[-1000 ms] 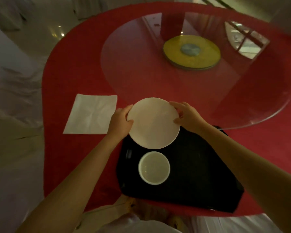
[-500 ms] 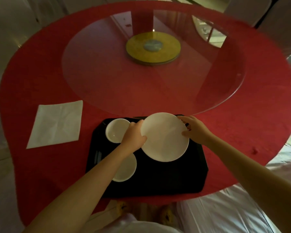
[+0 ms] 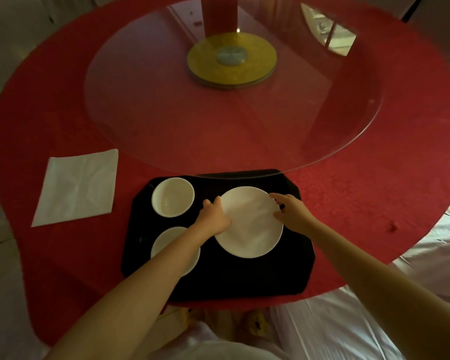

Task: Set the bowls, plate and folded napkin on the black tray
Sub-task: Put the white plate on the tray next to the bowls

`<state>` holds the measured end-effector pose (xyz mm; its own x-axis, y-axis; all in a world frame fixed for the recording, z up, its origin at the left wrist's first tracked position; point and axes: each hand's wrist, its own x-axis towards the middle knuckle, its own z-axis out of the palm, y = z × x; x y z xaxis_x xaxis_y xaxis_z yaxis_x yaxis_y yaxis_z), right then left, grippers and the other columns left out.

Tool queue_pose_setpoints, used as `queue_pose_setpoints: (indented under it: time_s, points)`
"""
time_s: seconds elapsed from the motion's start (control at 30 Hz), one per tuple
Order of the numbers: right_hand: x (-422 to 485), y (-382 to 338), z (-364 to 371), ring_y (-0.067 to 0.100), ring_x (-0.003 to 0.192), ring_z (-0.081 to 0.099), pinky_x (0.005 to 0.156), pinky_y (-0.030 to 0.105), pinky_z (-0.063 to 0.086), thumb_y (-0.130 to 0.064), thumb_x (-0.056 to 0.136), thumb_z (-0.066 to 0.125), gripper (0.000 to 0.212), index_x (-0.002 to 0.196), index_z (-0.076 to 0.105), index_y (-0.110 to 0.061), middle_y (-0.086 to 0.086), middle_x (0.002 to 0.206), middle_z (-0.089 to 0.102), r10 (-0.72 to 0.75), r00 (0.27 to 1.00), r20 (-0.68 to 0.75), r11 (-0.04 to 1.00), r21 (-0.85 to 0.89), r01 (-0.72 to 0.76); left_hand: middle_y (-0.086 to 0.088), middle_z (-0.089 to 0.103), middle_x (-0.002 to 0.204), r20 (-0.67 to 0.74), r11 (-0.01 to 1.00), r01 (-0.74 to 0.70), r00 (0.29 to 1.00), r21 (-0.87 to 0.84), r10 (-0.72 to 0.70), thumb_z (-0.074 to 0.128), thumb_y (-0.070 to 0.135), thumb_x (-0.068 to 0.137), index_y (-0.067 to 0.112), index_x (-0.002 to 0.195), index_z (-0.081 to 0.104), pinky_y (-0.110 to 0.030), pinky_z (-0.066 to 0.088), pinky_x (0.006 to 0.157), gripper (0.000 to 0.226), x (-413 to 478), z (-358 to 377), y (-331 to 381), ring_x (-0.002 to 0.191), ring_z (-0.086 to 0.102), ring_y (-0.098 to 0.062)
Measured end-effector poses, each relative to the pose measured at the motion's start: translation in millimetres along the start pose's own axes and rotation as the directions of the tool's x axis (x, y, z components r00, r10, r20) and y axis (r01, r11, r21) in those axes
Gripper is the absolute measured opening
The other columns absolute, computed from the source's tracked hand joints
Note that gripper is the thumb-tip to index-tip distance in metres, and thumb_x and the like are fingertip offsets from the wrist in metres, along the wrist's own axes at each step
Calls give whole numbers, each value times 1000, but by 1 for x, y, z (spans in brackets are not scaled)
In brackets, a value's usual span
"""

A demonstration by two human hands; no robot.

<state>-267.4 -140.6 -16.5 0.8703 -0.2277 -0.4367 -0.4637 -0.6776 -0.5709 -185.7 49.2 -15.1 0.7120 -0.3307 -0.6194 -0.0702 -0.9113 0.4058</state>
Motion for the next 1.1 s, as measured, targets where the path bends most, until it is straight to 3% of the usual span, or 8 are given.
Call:
queue_pose_setpoints:
  time_s: [0.67, 0.9, 1.1]
  points:
    - [20, -12, 8, 33, 125, 42, 102, 41, 38, -8, 89, 50, 55, 141, 32, -9, 17, 143, 35, 54, 997, -51, 998, -16, -55, -20, 26, 141, -39, 996, 72, 997, 56, -69, 52, 28, 86, 8, 139, 26, -44, 45, 95, 62, 29, -6, 4, 121, 39, -38]
    - [22, -16, 10, 36, 130, 28, 105, 50, 33, -10, 89, 51, 57, 141, 29, -12, 17, 143, 33, 65, 997, -42, 997, -40, -66, -20, 29, 140, -50, 998, 42, 998, 54, -39, 52, 29, 86, 7, 136, 29, -43, 43, 95, 59, 27, -10, 3, 123, 37, -37]
    - [18, -25, 7, 35, 132, 22, 107, 50, 28, -15, 88, 52, 57, 141, 29, -11, 14, 145, 31, 36, 998, -58, 990, -135, -44, -18, 37, 132, -52, 997, -34, 998, 76, 38, 50, 27, 85, 9, 129, 39, -43, 44, 94, 49, 17, -18, 4, 120, 38, -36]
